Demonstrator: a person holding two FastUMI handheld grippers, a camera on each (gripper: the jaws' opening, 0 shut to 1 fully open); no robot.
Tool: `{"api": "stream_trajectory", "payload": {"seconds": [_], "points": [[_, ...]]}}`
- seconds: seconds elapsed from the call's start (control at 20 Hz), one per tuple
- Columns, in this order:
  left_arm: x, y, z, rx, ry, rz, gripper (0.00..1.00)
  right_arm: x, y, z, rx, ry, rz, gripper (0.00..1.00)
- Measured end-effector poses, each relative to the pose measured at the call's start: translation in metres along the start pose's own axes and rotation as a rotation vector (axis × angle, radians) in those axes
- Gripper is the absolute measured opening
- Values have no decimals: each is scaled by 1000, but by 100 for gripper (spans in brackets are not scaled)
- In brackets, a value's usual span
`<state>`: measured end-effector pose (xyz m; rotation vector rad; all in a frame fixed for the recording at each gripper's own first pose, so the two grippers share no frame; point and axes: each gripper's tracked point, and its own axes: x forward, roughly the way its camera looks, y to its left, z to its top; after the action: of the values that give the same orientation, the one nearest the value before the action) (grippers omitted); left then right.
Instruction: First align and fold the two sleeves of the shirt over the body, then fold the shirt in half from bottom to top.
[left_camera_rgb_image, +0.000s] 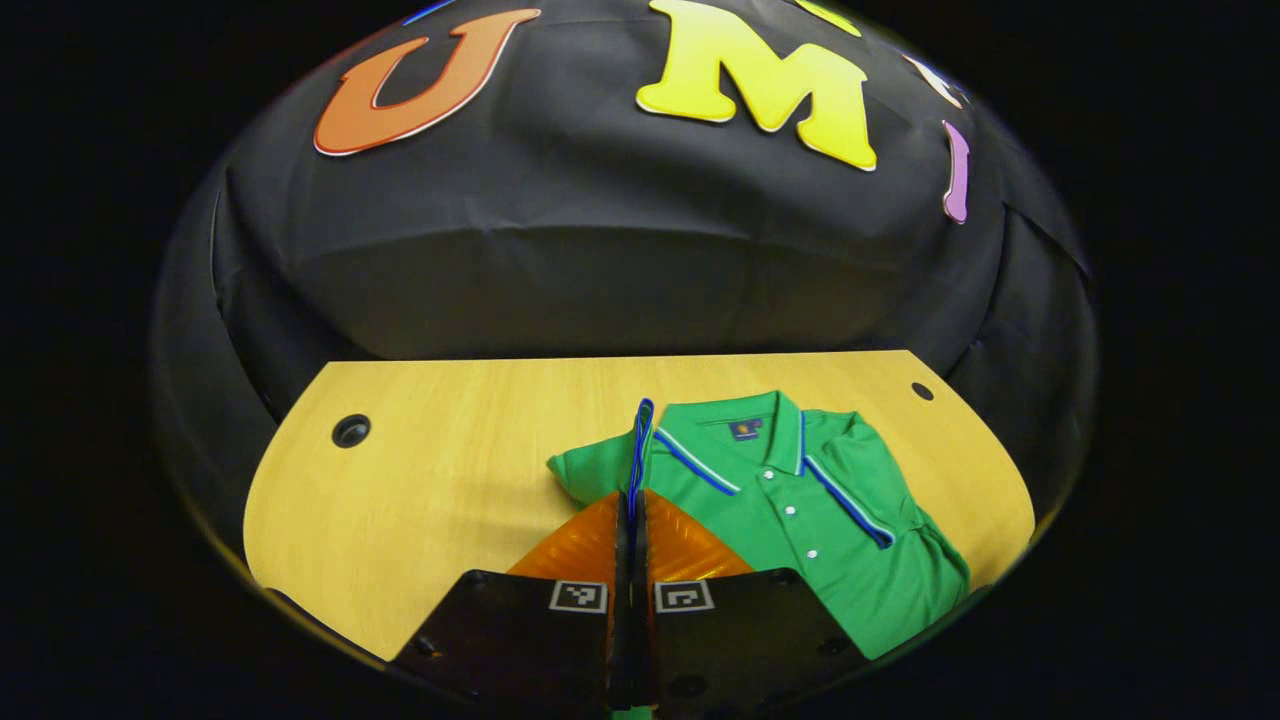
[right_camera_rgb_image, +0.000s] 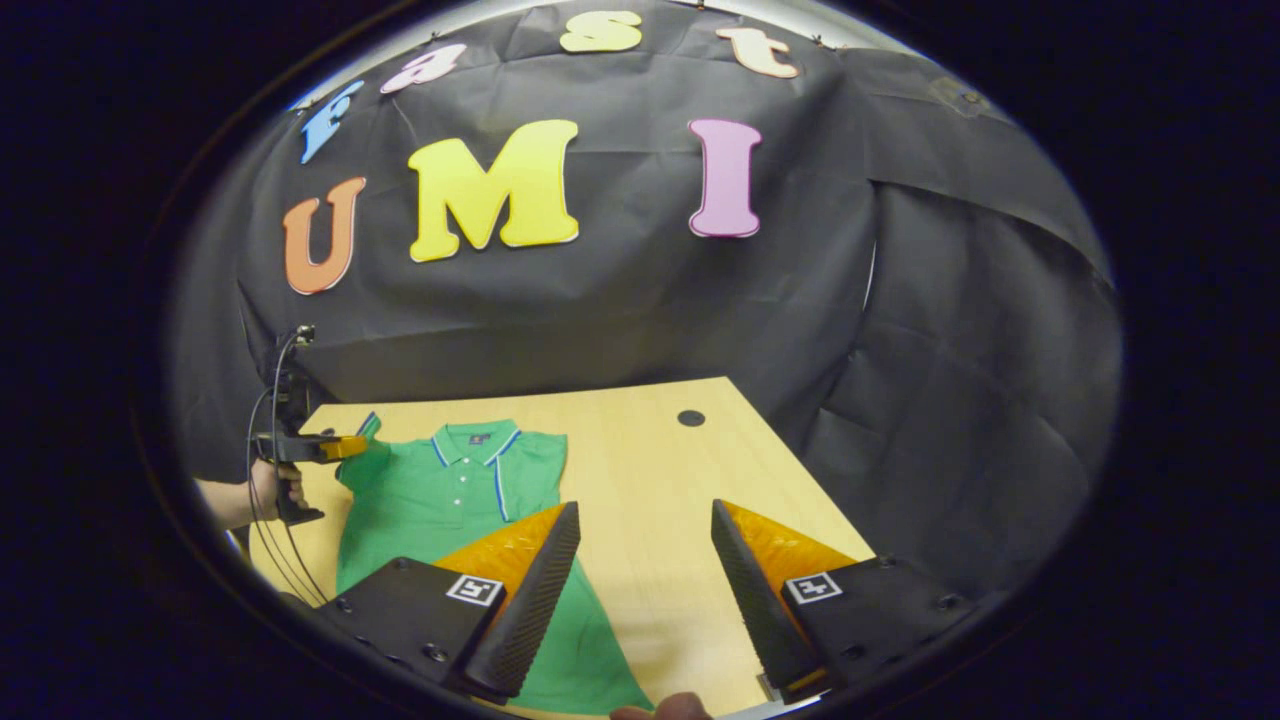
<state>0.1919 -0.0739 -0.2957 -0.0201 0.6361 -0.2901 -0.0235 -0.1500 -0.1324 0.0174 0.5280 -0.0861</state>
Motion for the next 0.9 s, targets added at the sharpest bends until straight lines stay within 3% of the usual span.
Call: {"api": "stream_trajectory", "payload": {"seconds": [0.2, 0.25, 0.3, 0.45, 0.7, 0.9], "points": [[15, -28, -8, -27, 16, -11, 4, -6, -2, -10, 22, 12, 10, 87], [13, -33, -11, -30, 25, -15, 0, -7, -3, -14, 29, 21, 14, 84], [10, -36, -12, -27, 26, -10, 29, -6, -1, -17, 29, 30, 21, 87], [-8, -37, -5, 4, -10, 10, 100, -3, 6, -17, 5, 28, 46, 84], [-82, -27, -1, 49, -57, 28, 100, 6, 37, -13, -58, 20, 123, 85], [-156, -21, -25, 82, -77, 32, 100, 13, 65, -21, -136, 31, 230, 88]]}}
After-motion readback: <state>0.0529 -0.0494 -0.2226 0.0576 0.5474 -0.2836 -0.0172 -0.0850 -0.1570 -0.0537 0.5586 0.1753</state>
